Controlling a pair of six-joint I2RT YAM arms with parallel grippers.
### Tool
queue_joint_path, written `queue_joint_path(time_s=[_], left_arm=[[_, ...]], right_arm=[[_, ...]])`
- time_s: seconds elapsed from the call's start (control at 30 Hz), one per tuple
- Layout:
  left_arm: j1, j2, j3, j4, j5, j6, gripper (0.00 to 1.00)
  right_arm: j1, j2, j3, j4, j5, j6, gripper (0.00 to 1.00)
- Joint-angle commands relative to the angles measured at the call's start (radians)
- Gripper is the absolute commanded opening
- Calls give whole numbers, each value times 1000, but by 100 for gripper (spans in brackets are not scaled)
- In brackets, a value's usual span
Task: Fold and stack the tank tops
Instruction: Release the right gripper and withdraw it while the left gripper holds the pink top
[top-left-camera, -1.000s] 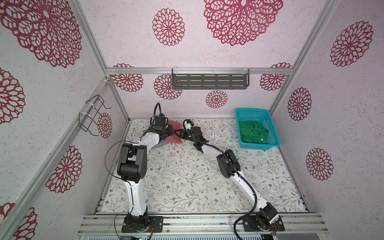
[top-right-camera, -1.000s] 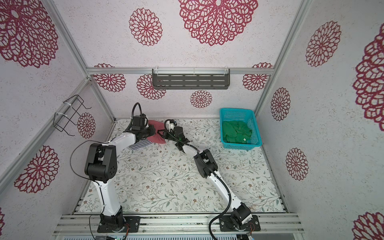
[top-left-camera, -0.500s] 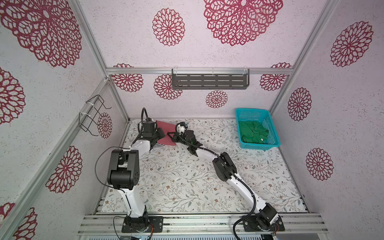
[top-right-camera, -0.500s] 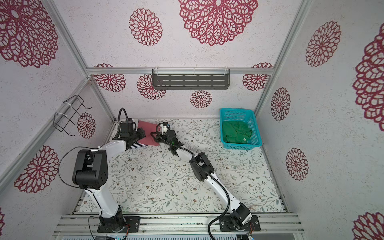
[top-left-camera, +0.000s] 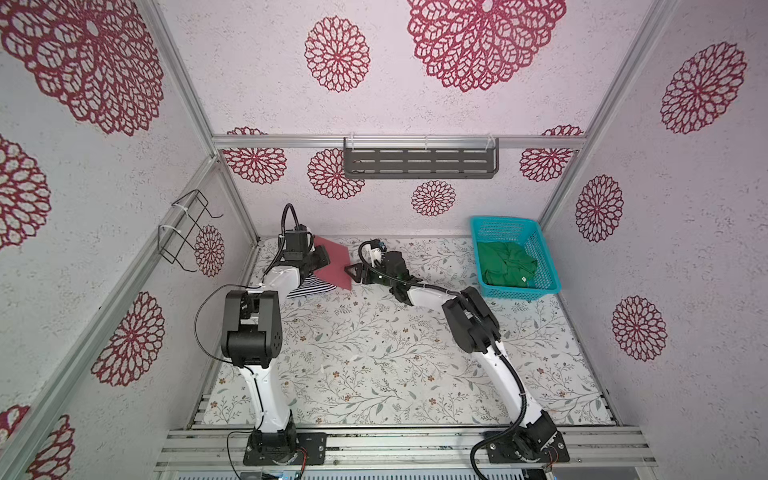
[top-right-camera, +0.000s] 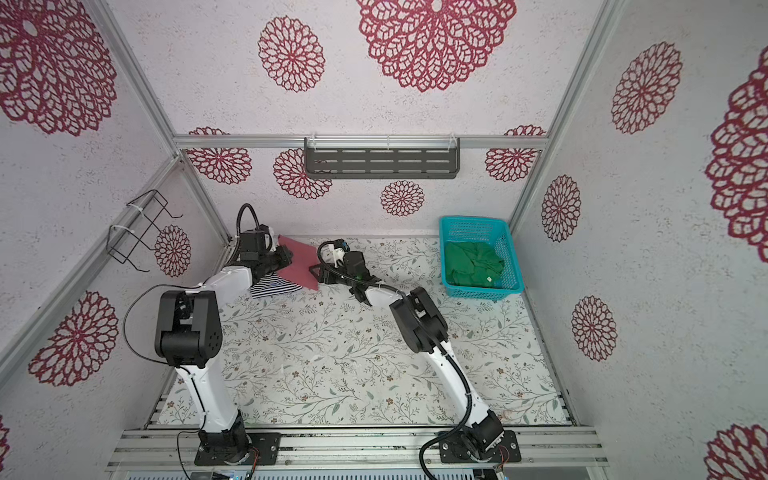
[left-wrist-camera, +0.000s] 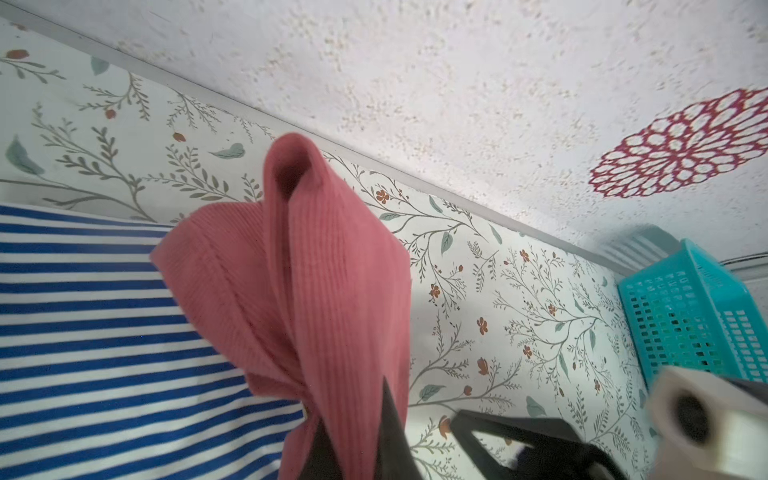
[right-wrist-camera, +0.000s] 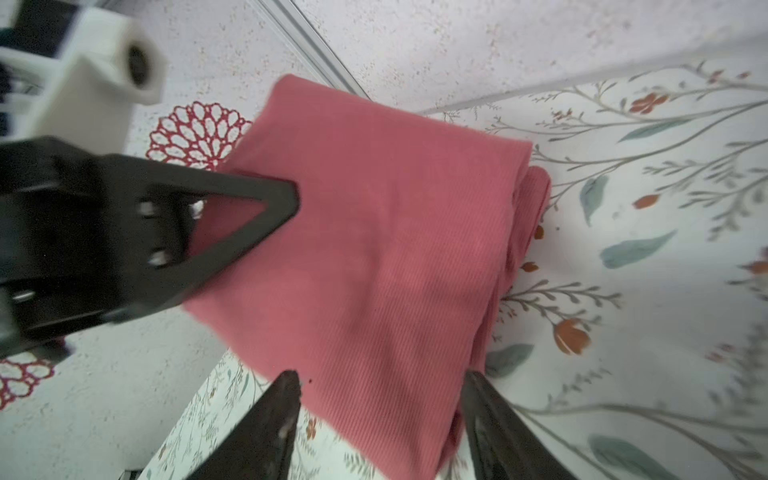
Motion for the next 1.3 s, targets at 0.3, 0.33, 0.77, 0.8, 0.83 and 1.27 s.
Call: queue_joint_path(time_s=[0.3, 0.33, 0.77, 0.8, 0.83, 1.27], left_arm=[[64, -19, 93, -103, 107, 63, 0], [73, -16, 95, -102, 116, 62, 0], [213, 70, 9, -56, 213, 59, 0], [224, 85, 33, -84, 245, 56, 0], [227, 89, 34, -76, 248, 54, 0], [245, -103, 140, -367, -17, 160, 98]], right_arm=[[-72, -328, -340, -12, -11, -212, 65], [-72, -327, -340, -15, -15, -214, 65], [-73, -409, -411, -127, -34, -293, 65], [-74, -426, -431, -139, -31, -300, 65], [-74, -441, -448, -147, -29, -305, 65], [-128, -742, -554, -656, 266, -252, 66]])
